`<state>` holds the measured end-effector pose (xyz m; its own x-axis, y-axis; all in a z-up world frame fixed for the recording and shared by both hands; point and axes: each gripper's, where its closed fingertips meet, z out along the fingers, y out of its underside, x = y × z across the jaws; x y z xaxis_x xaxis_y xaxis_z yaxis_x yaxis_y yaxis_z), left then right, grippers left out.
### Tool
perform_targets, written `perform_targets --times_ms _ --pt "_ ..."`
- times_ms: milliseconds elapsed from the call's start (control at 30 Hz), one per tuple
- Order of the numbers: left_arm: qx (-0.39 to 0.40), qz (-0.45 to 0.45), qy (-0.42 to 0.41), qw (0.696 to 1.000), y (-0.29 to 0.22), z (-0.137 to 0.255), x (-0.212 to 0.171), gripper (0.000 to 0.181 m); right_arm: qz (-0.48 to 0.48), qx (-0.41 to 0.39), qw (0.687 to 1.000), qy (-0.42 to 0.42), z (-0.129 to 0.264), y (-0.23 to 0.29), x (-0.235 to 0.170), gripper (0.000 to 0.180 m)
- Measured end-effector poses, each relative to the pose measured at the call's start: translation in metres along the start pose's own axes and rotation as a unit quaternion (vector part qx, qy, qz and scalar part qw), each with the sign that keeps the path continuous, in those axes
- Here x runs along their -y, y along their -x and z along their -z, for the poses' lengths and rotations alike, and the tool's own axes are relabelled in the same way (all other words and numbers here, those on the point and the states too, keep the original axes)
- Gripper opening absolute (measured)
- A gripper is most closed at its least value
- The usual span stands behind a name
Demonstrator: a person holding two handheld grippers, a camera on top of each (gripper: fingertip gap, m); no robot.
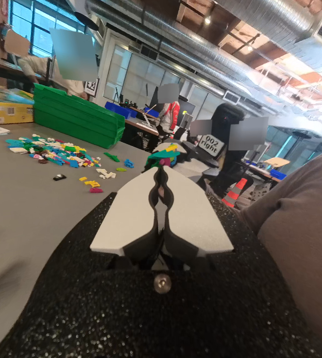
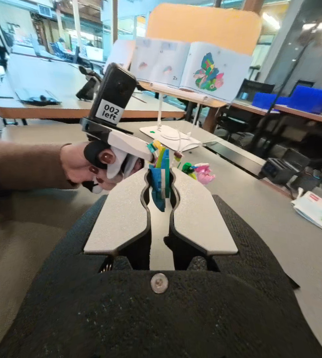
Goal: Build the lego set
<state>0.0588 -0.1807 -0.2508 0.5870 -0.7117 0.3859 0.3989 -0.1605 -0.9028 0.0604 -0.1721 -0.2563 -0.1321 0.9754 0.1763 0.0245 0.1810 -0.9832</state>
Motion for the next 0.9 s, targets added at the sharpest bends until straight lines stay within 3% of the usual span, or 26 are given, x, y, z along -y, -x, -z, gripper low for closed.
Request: perform_targets --times_ms 100,233,500,700,900 --pt "-0.025 0.074 -0.008 0.997 0.002 0.001 0.0 0.0 0.078 -0.06 0.995 0.021 0.0 -0.01 -0.007 0.015" --pt "-0.047 0.137 -0.015 0.989 0.002 -0.002 -0.002 0.022 0.171 -0.093 0.98 0.041 -0.006 -0.006 -0.009 0.015" --pt "-0.034 0.162 -0.02 0.986 0.009 -0.002 -0.004 0.037 0.223 -0.129 0.966 0.037 -0.005 -0.01 -0.005 0.015" --pt "0.076 0.013 -0.002 0.997 0.019 -0.003 -0.003 0.06 0.225 -0.138 0.963 0.057 -0.008 -0.011 -0.01 0.015" --pt "0.169 -0.187 0.022 0.968 0.019 -0.004 0.0 0.062 0.243 -0.114 0.96 0.072 -0.013 -0.003 -0.017 0.015"
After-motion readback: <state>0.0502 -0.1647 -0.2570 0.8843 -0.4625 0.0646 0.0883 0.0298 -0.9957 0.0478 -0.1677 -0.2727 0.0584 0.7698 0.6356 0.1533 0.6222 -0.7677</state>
